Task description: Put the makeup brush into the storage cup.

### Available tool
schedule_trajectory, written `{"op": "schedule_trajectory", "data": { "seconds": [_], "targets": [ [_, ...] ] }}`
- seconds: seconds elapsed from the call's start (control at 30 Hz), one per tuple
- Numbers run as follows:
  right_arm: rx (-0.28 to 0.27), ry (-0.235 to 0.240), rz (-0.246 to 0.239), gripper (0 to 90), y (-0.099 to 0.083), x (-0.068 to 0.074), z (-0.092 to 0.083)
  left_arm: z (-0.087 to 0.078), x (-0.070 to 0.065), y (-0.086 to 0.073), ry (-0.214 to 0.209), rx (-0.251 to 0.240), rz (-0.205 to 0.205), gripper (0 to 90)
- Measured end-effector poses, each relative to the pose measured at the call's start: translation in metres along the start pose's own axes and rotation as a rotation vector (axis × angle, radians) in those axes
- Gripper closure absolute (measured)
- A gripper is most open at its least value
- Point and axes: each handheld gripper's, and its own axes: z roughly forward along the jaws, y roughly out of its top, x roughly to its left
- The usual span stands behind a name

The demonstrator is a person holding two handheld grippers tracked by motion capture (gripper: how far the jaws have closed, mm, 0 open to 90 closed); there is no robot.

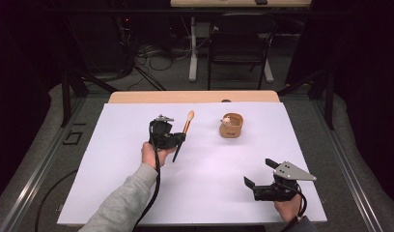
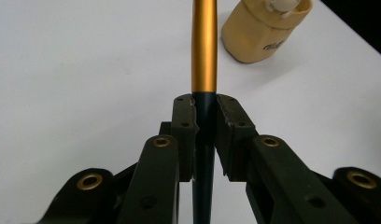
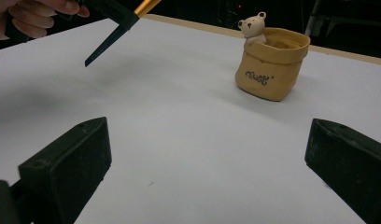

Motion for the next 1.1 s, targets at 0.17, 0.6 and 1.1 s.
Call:
{"op": "schedule_trajectory", "data": {
  "seconds": [0.17, 0.6, 1.1],
  "targets": [
    [0.026, -0.007, 0.0, 0.0, 0.002, 0.001, 0.002, -0.002, -0.005, -0.003, -0.009, -0.035, 0.027, 78.6],
    [0.024, 0.009, 0.019, 0.0, 0.009, -0.001, 0.006, -0.008, -0.013, -0.01, -0.021, -0.125, 0.066, 78.7],
    [0.033, 0.081, 0.024, 0.0, 0.021, -0.001, 0.017, -0.013, -0.024, -0.022, -0.023, -0.239, 0.101, 78.6]
  ]
}}
